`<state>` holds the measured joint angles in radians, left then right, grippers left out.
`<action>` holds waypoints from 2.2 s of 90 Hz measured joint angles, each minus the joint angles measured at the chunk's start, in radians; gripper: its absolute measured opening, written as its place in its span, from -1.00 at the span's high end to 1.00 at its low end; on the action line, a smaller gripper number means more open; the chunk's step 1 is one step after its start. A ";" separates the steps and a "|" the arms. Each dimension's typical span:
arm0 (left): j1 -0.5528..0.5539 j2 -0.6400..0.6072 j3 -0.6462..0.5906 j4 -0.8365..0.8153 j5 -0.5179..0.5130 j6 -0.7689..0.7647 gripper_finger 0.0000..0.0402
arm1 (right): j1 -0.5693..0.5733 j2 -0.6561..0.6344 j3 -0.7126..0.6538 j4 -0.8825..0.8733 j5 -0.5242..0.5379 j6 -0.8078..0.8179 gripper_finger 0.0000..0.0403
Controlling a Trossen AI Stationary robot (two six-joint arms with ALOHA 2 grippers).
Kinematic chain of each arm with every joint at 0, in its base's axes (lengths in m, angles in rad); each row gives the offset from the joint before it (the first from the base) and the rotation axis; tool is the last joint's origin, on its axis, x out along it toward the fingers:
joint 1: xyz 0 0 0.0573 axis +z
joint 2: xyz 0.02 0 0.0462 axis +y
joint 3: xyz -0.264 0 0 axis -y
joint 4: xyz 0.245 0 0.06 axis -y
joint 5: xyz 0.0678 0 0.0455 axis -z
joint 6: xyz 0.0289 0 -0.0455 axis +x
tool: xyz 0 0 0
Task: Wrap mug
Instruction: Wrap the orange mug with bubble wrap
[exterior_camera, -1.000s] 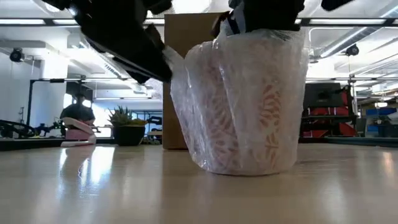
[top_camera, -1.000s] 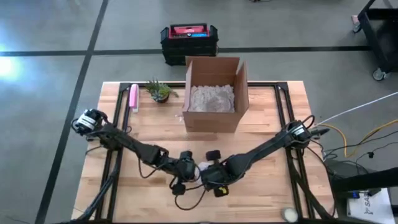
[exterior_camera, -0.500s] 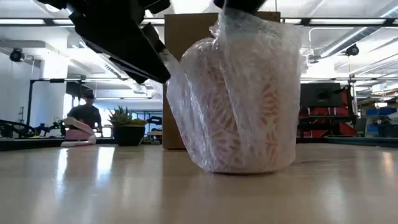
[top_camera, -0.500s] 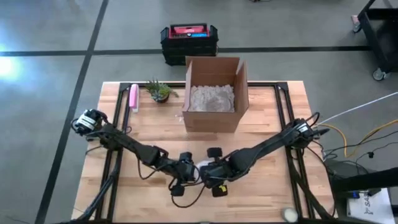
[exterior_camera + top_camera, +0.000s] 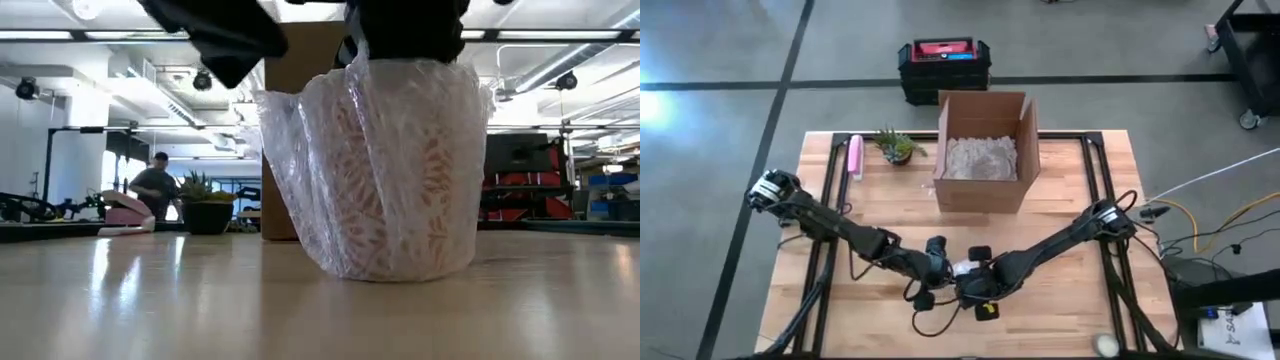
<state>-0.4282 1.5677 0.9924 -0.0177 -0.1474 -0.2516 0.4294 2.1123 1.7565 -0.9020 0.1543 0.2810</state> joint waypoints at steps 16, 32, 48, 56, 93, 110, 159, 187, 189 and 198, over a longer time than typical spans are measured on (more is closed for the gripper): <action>0.031 0.072 0.000 0.110 -0.001 0.043 0.90 | 0.000 -0.007 0.007 -0.006 0.002 0.000 0.96; 0.045 0.128 0.003 0.130 -0.001 0.049 0.90 | 0.002 -0.008 0.049 -0.049 -0.005 0.000 0.96; 0.044 0.138 0.003 0.138 -0.004 0.050 0.90 | 0.009 -0.007 0.160 -0.215 -0.012 0.024 0.96; 0.044 0.135 0.004 0.134 -0.002 0.056 0.90 | 0.012 -0.014 0.216 -0.277 0.009 0.038 0.96; 0.045 0.131 0.000 0.130 -0.002 0.055 0.90 | 0.014 0.016 0.076 0.009 0.073 0.033 0.96; 0.045 0.106 -0.002 0.104 0.000 0.057 0.90 | 0.014 0.023 0.004 0.092 0.082 0.062 0.96; 0.042 -0.111 -0.001 -0.229 -0.054 0.059 0.90 | 0.011 0.028 -0.009 0.130 0.047 0.063 0.96; 0.042 -0.022 -0.006 -0.256 -0.051 0.136 0.90 | 0.011 0.028 -0.022 0.148 0.036 0.086 0.96; 0.042 -0.012 -0.006 -0.255 -0.047 0.142 0.90 | 0.011 0.028 -0.025 0.156 0.036 0.087 0.96; 0.042 0.036 -0.006 -0.251 -0.045 0.163 0.90 | 0.011 0.026 -0.046 0.189 0.028 0.089 0.96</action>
<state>-0.3862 1.6035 0.9860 -0.2683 -0.1925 -0.0885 0.4404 2.1387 1.7103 -0.7135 0.1826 0.3699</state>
